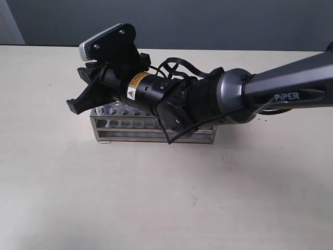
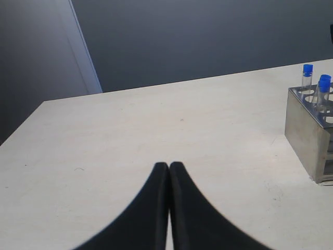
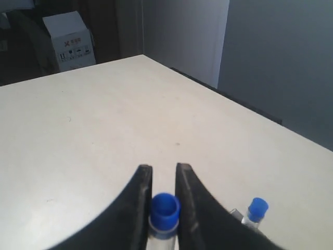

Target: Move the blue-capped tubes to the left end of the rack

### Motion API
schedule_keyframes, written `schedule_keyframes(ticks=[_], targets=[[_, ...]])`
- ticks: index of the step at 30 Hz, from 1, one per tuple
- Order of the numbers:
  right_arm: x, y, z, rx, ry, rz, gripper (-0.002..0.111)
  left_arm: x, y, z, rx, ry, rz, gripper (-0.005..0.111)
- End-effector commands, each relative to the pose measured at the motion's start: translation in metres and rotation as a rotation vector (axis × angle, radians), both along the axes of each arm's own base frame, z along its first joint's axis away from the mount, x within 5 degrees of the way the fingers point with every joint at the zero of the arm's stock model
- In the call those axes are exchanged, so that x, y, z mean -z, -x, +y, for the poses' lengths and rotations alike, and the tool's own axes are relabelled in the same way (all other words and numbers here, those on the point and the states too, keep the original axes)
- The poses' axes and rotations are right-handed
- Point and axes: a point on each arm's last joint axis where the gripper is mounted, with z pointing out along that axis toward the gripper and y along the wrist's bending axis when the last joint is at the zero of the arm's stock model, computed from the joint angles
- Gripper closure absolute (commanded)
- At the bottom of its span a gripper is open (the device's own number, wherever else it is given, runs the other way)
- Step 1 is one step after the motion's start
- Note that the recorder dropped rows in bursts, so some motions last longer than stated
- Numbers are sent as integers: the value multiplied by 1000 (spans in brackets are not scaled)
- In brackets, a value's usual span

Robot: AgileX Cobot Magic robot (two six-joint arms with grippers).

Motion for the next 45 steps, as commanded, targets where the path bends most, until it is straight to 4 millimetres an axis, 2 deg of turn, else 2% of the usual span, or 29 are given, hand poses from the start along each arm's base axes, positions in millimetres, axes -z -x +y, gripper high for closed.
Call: schedule_keyframes(ticks=[1,4,18,20,26,32,34,35,36,37,38,39,40,41,42,43,44,45], targets=[[12,-1,2,-4,28,15,109,-2,0,-1,9,5,-11,106],[24,-2,3,-4,49,30,109,-2,0,-1,9,5,-11,106],[52,-4,5,-2,91,61,109,-2,0,-1,9,5,-11,106],[54,-4,5,-3,104,67,105,-2,0,-1,9,5,-11,106],[54,-4,5,-3,104,67,79,-2,0,-1,9,5,-11,106],[52,-4,5,-3,98,63,77,-2,0,-1,9,5,-11,106],[33,-5,3,12,58,42,77,-2,0,-1,9,5,-11,106],[13,-4,1,8,38,-10,77,-2,0,-1,9,5,-11,106],[4,-3,0,7,31,-37,77,-2,0,-1,9,5,-11,106],[-21,-2,-5,17,19,-115,77,-2,0,-1,9,5,-11,106],[-30,-2,-7,34,15,-136,77,-2,0,-1,9,5,-11,106],[-52,-3,-16,101,-2,-163,78,-2,0,-1,9,5,-11,106],[-70,-4,-28,169,3,-143,87,-2,0,-1,9,5,-11,106],[-80,-5,-35,193,24,-133,96,-2,0,-1,9,5,-11,106],[-97,-5,-51,210,62,-108,108,-2,0,-1,9,5,-11,106],[-104,-5,-60,210,78,-89,108,-2,0,-1,9,5,-11,106],[-122,-4,-81,207,88,-92,108,-2,0,-1,9,5,-11,106],[-130,-2,-92,206,90,-87,108,-2,0,-1,9,5,-11,106]])
